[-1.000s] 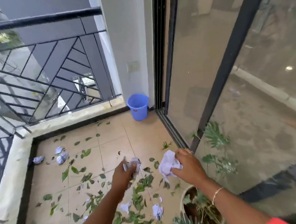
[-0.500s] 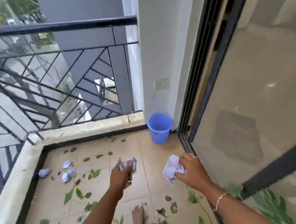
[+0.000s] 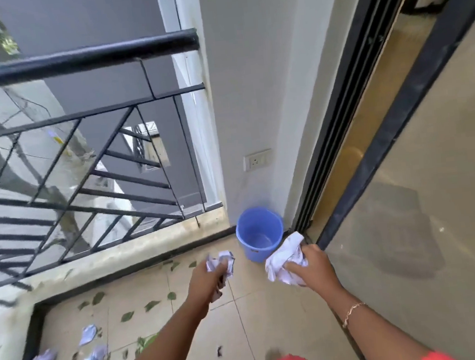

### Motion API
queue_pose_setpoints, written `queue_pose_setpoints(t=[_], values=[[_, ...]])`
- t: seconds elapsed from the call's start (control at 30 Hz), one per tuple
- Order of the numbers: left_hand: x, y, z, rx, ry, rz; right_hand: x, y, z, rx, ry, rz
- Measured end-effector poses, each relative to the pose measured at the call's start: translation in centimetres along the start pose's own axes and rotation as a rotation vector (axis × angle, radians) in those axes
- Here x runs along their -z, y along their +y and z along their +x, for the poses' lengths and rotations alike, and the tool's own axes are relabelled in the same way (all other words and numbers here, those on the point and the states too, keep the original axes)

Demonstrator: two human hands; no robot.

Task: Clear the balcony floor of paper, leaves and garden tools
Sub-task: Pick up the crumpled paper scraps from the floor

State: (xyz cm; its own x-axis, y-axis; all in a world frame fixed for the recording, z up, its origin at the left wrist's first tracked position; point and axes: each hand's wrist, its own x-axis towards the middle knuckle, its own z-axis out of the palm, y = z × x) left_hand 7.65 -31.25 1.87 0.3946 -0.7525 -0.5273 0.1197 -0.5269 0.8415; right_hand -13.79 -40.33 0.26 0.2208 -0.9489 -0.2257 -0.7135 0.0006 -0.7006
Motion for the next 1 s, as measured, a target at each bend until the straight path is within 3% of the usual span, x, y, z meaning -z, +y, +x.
queue_pose_setpoints(t=[0.37, 0.53, 0.73, 0.9, 1.0], values=[[-4.8, 7.2, 17.0, 0.086, 0.004, 0.054, -0.2, 0.6, 20.8, -0.426, -0.049, 0.335], [-6.2, 8.5, 24.4, 0.158, 0.040, 0.047, -0.8, 0.6, 29.7, -0.613, -0.082, 0.224], [-7.3, 7.5, 30.7, 0.247, 0.062, 0.071, -4.4, 1.6, 35.1, -0.627, -0.165, 0.516], [-8.5, 6.3, 34.2, 0.322, 0.036, 0.073, -5.3, 3.2, 36.3, -0.598, -0.176, 0.486], [-9.7, 5.7, 35.8, 0.351, -0.002, 0.124, -5.6, 4.0, 36.3, -0.670, -0.161, 0.518]])
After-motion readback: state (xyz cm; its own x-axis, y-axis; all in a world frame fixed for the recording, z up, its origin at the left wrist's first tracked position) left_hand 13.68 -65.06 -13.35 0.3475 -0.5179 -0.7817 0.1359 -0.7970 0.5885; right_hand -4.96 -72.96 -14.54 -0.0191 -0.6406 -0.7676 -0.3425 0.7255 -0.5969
